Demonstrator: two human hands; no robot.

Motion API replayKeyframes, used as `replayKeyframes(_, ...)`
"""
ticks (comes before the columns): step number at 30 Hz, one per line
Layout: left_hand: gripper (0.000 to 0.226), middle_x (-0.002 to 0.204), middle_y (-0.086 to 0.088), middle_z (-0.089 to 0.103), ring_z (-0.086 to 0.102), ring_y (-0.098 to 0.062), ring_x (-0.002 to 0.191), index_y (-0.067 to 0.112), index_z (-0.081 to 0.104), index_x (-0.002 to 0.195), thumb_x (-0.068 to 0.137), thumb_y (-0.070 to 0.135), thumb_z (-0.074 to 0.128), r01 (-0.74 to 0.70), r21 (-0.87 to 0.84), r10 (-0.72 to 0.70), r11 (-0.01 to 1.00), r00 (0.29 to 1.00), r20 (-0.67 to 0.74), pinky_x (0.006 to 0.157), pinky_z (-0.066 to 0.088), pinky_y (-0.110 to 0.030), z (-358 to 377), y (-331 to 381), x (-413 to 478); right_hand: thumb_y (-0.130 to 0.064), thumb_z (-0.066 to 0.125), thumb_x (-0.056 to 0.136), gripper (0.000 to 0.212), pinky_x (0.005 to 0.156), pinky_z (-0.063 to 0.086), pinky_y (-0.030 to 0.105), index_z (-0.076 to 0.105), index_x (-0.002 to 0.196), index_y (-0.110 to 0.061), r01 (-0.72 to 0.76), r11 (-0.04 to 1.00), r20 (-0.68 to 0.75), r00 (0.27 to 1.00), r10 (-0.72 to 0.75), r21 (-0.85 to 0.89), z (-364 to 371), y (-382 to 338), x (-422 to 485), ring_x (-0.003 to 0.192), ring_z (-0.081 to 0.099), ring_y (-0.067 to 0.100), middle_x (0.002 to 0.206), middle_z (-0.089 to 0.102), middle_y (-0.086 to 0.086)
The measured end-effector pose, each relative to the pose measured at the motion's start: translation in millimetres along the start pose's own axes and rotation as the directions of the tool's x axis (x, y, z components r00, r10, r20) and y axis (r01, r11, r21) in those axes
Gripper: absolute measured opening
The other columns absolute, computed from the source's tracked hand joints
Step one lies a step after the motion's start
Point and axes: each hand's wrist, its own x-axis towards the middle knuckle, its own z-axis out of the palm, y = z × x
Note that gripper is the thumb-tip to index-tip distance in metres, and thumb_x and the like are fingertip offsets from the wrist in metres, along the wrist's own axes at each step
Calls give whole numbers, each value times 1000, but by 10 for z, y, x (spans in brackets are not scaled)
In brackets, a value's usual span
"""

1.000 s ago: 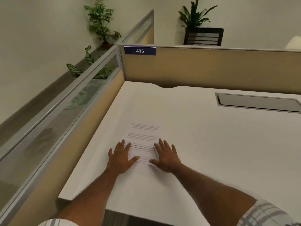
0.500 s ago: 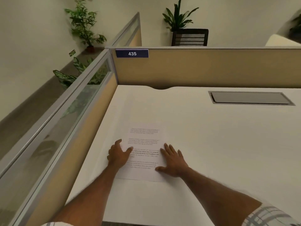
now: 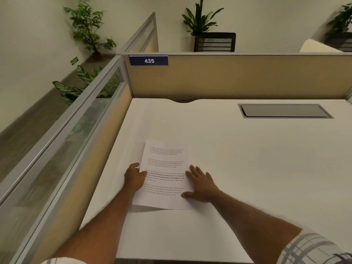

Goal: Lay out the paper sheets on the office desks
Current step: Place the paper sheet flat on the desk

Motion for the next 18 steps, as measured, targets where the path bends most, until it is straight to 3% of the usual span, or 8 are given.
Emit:
replayKeyframes(3, 25, 114, -14, 70, 63, -25, 91, 5, 67, 116, 95, 13, 57, -78, 71, 74, 994, 996, 55, 78, 45, -28, 7, -62, -67, -73, 56, 79, 107, 122, -2, 49, 5, 157, -22, -10, 998, -1, 1000, 10, 59, -12, -26, -6, 152, -9, 17, 166, -9, -2)
replayKeyframes(5, 22, 109, -14, 71, 63, -25, 91, 4, 67, 112, 97, 13, 54, -123, 78, 120, 989, 992, 33, 77, 43, -27, 15, -99, -105, -71, 59, 80, 106, 124, 1, 46, 7, 157, -22, -39, 977, -46, 998, 50, 210, -29, -38, -31, 153, 0, 15, 166, -1, -2)
replayKeyframes(7, 23, 109, -15, 70, 61, -24, 90, 1, 66, 114, 98, 10, 52, -149, 40, 148, 988, 989, 15, 78, 45, -28, 25, -108, -146, -61, 66, 82, 100, 123, 13, 41, 14, 156, -18, -61, 912, -128, 984, 123, 407, -61, -14, -72, 150, 17, 17, 165, 14, 0)
replayKeyframes(12, 18, 97, -1, 71, 68, -23, 91, 10, 67, 109, 98, 9, 53, -157, -146, 165, 977, 985, 49, 67, 49, -23, 88, -63, -260, -38, 77, 82, 87, 103, 40, 30, 29, 150, -12, -69, 658, -186, 933, 309, 750, -208, 91, -171, 128, 50, 22, 148, 43, 6)
replayKeyframes(15, 17, 98, -1, 74, 71, -21, 91, 13, 69, 107, 97, 12, 56, -123, -287, 153, 950, 985, 86, 70, 54, -26, 173, 31, -314, -40, 76, 82, 76, 96, 50, 37, 37, 142, -16, -98, 468, -90, 928, 362, 878, -311, 181, -218, 113, 61, 24, 128, 58, 7)
replayKeyframes(18, 17, 102, -4, 74, 71, -21, 92, 16, 68, 108, 97, 12, 56, -103, -401, 163, 910, 980, 118, 78, 56, -32, 318, 179, -375, -35, 74, 85, 50, 85, 56, 40, 54, 123, -11, -68, 300, -50, 928, 370, 952, -378, 290, -297, 102, 68, 28, 111, 69, 11)
